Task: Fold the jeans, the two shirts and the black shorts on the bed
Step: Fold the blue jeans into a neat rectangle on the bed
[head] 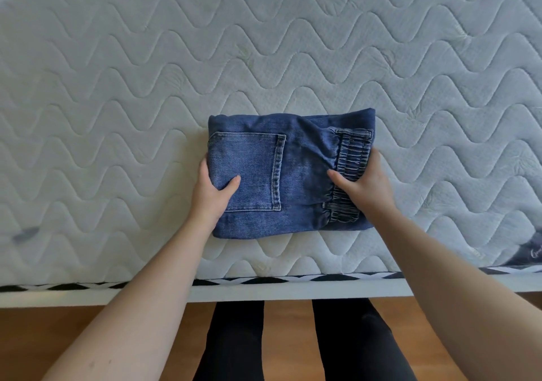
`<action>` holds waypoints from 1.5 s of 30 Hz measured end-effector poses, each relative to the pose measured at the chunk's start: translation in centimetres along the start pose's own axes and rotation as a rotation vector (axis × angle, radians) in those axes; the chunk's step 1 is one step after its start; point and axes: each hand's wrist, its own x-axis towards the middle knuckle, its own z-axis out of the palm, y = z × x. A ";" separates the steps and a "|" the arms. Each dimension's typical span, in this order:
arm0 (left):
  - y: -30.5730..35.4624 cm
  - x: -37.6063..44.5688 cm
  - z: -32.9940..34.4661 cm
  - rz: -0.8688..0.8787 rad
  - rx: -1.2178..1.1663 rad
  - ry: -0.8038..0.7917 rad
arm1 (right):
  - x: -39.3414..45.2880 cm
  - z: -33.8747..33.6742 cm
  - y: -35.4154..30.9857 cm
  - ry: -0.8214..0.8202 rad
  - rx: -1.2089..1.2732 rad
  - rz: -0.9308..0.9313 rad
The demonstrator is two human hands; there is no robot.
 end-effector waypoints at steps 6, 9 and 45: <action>2.2 -1.7 -1.7 0.051 -0.076 0.020 | -1.5 -1.1 -1.4 0.026 0.123 0.029; 4.0 -3.3 -4.5 0.101 -0.105 -0.014 | -4.2 -2.6 -3.2 0.079 0.137 0.013; 22.0 -40.4 -16.6 0.721 0.124 -0.589 | -54.8 -20.5 -7.4 0.725 0.428 0.046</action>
